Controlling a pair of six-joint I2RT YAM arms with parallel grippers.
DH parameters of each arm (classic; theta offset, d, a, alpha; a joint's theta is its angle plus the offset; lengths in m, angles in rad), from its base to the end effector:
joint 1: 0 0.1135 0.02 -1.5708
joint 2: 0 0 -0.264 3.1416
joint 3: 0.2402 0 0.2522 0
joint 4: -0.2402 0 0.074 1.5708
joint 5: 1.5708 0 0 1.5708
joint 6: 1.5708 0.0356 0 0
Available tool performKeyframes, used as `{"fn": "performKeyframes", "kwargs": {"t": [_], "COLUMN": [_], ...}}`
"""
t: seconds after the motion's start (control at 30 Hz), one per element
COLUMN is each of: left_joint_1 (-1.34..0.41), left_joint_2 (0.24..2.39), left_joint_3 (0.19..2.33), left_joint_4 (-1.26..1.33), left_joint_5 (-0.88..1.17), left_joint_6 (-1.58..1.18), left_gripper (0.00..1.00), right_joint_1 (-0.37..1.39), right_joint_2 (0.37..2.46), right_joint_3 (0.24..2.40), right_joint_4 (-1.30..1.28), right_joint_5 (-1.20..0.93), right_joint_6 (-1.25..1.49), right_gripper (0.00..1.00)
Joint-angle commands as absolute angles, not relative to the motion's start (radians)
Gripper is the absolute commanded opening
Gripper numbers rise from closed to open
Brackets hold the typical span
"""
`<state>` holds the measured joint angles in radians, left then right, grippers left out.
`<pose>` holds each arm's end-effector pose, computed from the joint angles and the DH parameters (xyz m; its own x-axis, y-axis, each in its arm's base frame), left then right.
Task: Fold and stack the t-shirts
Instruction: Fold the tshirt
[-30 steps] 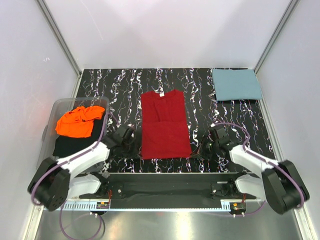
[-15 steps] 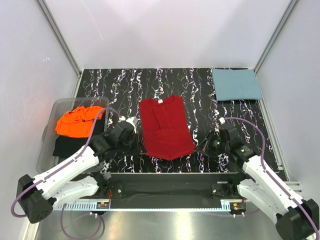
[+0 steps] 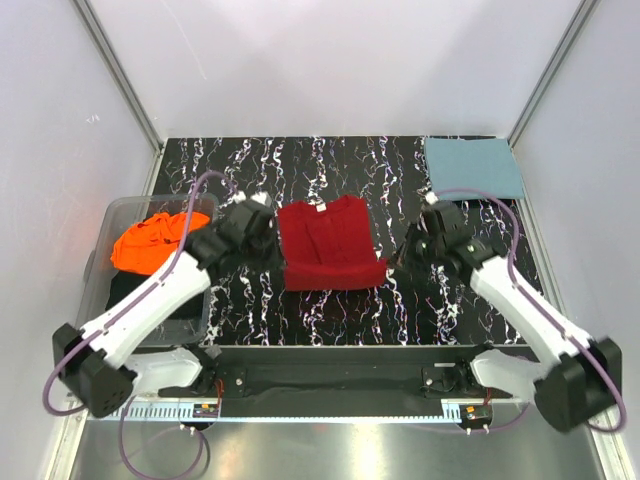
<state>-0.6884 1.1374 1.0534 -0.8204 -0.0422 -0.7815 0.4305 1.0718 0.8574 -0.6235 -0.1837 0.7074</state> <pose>0.1755 -0.1424 0.3062 -0.8638 -0.2006 -0.4622 0.0087 0.9112 -0.4119 0.1960 0.0972 0.2708 -0.8522 0.3118 -0.4203 0.0427 0.8419 0.5380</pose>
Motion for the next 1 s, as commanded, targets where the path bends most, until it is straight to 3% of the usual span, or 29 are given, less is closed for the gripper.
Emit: {"fn": "performKeyframes", "kwargs": {"t": [0.0,0.53,0.87,0.97], "left_joint_1": [-0.603,-0.298,-0.226,-0.201], "left_joint_2": [1.21,1.741,2.23,2.33], "left_joint_3": [1.181,1.644,1.98,2.087], "left_joint_4": [-0.818,-0.69,-0.627,-0.627], "left_joint_5": [-0.061,0.115,0.147,0.144], "left_joint_6": [-0.672,-0.506,-0.433,-0.431], "left_gripper": [0.0,0.0,0.0,0.0], "right_joint_1": [0.401,0.252,0.206,0.201], "right_joint_2": [1.199,1.888,2.324,2.452], "right_joint_3": [0.991,1.684,2.081,2.19], "right_joint_4": [-0.557,-0.541,-0.543,-0.543], "right_joint_5": [-0.155,-0.423,-0.478,-0.52], "right_joint_6": [0.552,0.393,0.397,0.414], "right_gripper": [0.0,0.01,0.07,0.13]}}
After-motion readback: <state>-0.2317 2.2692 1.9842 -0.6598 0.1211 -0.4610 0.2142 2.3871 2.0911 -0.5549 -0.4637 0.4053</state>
